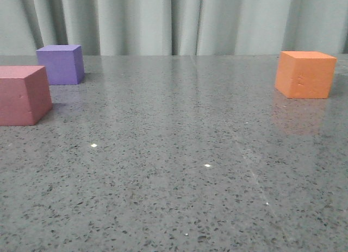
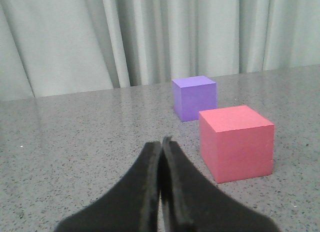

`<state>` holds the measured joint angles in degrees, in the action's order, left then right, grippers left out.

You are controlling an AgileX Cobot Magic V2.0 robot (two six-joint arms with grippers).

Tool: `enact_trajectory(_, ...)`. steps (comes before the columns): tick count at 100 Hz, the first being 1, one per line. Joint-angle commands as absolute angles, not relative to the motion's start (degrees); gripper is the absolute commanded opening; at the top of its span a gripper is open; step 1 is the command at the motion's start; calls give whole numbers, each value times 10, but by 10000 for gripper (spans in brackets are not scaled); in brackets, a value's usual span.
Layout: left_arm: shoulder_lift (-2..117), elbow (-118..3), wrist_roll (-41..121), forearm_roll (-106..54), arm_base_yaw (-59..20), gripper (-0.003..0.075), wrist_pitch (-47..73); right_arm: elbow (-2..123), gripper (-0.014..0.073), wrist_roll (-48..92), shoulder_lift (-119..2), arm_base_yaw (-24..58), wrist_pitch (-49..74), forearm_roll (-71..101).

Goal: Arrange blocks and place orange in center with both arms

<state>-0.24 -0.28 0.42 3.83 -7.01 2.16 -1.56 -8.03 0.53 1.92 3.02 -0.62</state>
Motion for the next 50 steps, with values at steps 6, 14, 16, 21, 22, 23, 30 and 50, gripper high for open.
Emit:
enact_trajectory(6,-21,28,4,38,-73,-19,-23,-8,-67,-77,18,15,-17,-11)
enact_trajectory(14,-21,28,4,38,-73,-19,-30,-8,-67,-77,18,15,-24,-11)
enact_trajectory(16,-21,28,4,38,-73,-19,-34,-8,-67,-77,18,15,-30,-11)
enact_trajectory(21,-21,28,4,38,-73,-19,-44,-8,-67,-77,18,15,-45,-11)
enact_trajectory(22,-21,27,4,38,-73,-19,-45,-8,-67,-77,18,15,-49,-11)
enact_trajectory(23,-21,27,4,38,-73,-19,-45,-8,-67,-77,18,15,-50,-11)
enact_trajectory(30,-21,19,0,25,-73,-19,-47,-7,-67,-77,18,15,-64,-11)
enact_trajectory(50,-6,-35,0,-37,-73,-19,-8,46,-67,-77,17,15,-10,28)
